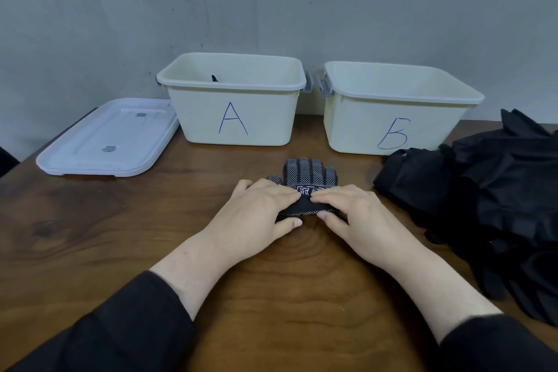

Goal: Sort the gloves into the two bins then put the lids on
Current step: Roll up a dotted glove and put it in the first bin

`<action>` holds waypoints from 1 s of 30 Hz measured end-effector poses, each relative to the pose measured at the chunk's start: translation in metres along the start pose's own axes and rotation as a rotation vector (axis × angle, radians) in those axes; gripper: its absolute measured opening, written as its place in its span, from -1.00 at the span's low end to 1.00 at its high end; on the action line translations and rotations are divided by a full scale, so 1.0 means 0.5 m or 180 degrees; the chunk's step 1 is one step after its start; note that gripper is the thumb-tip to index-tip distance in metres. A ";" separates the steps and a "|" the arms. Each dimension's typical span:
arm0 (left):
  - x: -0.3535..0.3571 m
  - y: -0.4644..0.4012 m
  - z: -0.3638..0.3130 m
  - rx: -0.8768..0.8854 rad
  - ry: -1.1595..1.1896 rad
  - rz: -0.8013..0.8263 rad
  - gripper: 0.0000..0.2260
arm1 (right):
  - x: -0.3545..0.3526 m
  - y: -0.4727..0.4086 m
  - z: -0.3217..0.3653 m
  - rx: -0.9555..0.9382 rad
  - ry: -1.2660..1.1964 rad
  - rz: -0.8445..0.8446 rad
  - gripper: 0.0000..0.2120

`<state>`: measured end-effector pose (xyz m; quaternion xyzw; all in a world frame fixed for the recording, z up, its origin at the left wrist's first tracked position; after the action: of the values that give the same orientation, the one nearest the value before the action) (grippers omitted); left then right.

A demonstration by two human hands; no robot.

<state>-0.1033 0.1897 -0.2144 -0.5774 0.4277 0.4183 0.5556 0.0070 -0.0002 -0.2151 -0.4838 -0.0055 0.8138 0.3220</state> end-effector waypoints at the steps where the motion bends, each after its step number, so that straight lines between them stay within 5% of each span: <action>1: -0.002 0.000 -0.002 -0.0006 0.0002 -0.0071 -0.65 | -0.002 0.000 0.002 0.0004 -0.0038 -0.0022 -0.74; 4: -0.011 0.003 -0.007 -0.0056 0.0027 -0.0180 -0.82 | -0.012 0.001 0.009 -0.0034 -0.0100 0.0065 -0.81; 11: -0.027 0.009 -0.005 -0.0571 0.0675 -0.0073 -0.83 | -0.029 0.006 0.011 0.0338 -0.0381 0.0187 -0.87; 20: -0.010 -0.019 -0.003 -0.1265 0.1522 -0.0281 -0.73 | -0.002 -0.020 -0.003 0.0776 -0.1197 -0.0491 -0.82; 30: 0.004 -0.040 -0.002 -0.0808 0.0261 -0.0812 -0.74 | 0.019 -0.039 -0.017 0.0023 0.0041 -0.0776 -0.88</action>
<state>-0.0837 0.1891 -0.2108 -0.7090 0.3171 0.3712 0.5089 0.0207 0.0175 -0.2209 -0.4836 -0.0592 0.7655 0.4203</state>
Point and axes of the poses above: each hand's wrist, its own y-axis away from the middle knuckle, its own x-axis out of the palm, z = x × y, the point moved 1 cm from there along -y, towards the middle knuckle, and after that the axes turned 11 degrees about -y, right-handed, at the moved point
